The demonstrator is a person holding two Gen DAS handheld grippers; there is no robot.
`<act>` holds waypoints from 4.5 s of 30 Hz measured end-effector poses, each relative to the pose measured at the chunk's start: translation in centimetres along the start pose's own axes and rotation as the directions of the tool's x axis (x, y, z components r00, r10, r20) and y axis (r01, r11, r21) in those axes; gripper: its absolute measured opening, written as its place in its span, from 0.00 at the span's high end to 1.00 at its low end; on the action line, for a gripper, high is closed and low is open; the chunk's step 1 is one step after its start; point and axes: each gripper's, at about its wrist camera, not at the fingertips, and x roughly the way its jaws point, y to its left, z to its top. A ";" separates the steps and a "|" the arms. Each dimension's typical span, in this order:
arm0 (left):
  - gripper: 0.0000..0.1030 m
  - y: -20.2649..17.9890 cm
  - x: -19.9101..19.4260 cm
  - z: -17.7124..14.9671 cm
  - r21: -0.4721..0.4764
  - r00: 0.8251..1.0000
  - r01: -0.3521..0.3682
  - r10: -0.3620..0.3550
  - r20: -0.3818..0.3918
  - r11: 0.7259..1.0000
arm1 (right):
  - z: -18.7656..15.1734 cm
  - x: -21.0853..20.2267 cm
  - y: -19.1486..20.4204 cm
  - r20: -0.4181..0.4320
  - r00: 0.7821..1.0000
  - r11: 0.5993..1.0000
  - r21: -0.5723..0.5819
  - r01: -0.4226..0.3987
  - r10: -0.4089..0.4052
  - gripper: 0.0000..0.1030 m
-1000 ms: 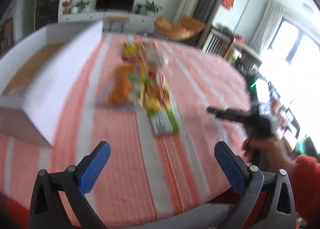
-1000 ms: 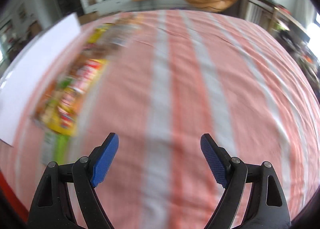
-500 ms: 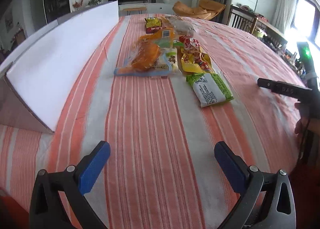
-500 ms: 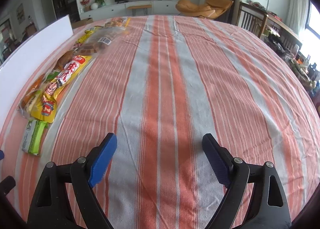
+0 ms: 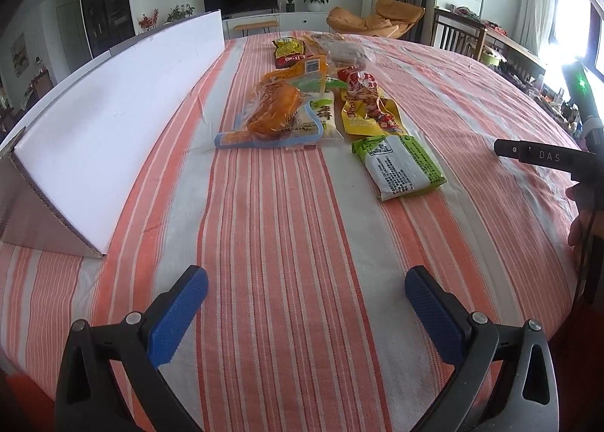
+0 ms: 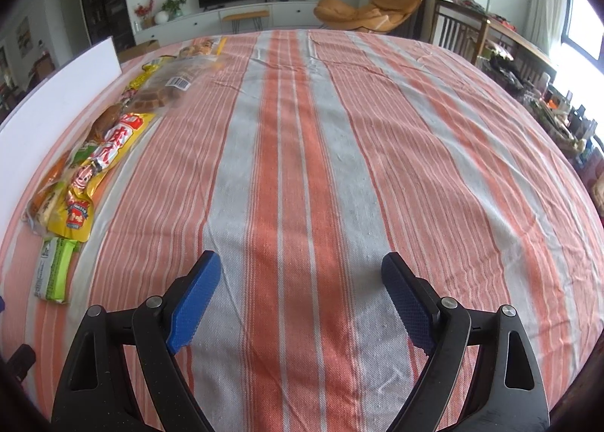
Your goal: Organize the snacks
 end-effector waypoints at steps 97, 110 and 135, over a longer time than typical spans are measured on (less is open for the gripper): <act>0.00 2.5 -0.9 -0.6 0.014 0.999 0.002 -0.002 -0.044 1.000 | 1.6 0.1 2.3 -0.080 0.996 0.998 -0.045 -0.048 0.044 0.43; 0.00 2.4 -0.8 -0.3 0.010 0.999 0.001 0.000 -0.049 1.000 | 2.9 2.5 0.5 -0.028 0.999 1.000 -0.018 -0.020 0.020 0.10; 0.00 2.3 -0.5 -0.2 0.017 0.998 0.011 -0.010 -0.068 1.000 | 2.8 2.4 0.5 -0.028 0.999 1.000 -0.018 -0.025 0.024 0.09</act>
